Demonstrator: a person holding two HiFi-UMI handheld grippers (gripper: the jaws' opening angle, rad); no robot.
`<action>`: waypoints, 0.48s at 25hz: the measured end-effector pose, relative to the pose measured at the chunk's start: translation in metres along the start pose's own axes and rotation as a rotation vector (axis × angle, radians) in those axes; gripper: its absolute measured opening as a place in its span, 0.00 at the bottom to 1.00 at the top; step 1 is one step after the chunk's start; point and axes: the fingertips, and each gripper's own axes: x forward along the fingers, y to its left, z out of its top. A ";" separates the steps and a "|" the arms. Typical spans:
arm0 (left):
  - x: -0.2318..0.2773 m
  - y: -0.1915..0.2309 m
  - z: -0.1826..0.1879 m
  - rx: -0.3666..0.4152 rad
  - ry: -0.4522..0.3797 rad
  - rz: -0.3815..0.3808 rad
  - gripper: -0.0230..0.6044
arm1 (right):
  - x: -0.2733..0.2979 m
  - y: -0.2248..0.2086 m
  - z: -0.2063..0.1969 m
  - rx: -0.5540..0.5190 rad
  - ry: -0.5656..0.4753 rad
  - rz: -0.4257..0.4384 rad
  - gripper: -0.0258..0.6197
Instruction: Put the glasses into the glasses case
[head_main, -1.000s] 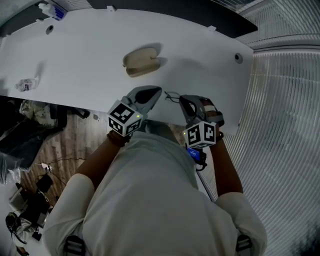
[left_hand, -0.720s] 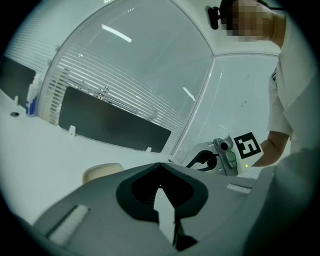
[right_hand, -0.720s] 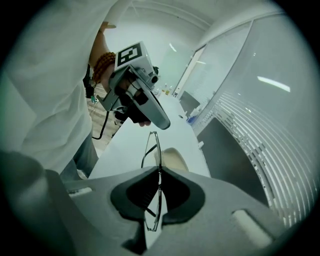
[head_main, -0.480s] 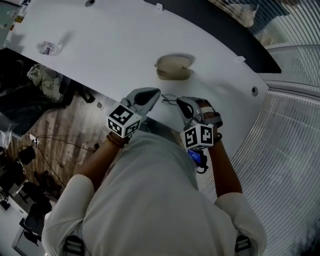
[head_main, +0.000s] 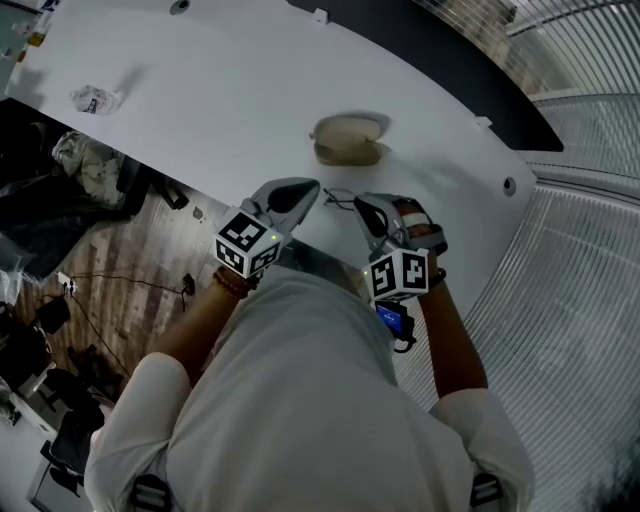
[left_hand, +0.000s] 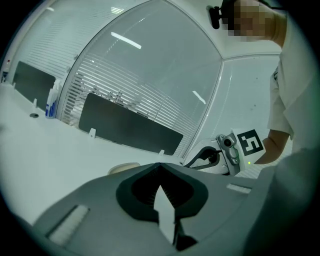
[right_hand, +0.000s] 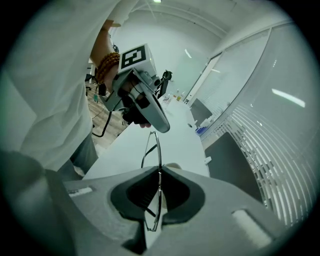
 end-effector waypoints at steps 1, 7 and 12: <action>0.002 0.002 0.001 0.001 0.000 -0.001 0.04 | 0.001 -0.003 -0.001 -0.005 -0.001 -0.004 0.07; 0.019 0.024 0.012 0.003 -0.004 0.010 0.04 | 0.014 -0.028 -0.002 -0.041 0.022 -0.005 0.07; 0.033 0.048 0.011 -0.001 0.004 0.019 0.04 | 0.036 -0.043 -0.015 -0.075 0.033 0.008 0.07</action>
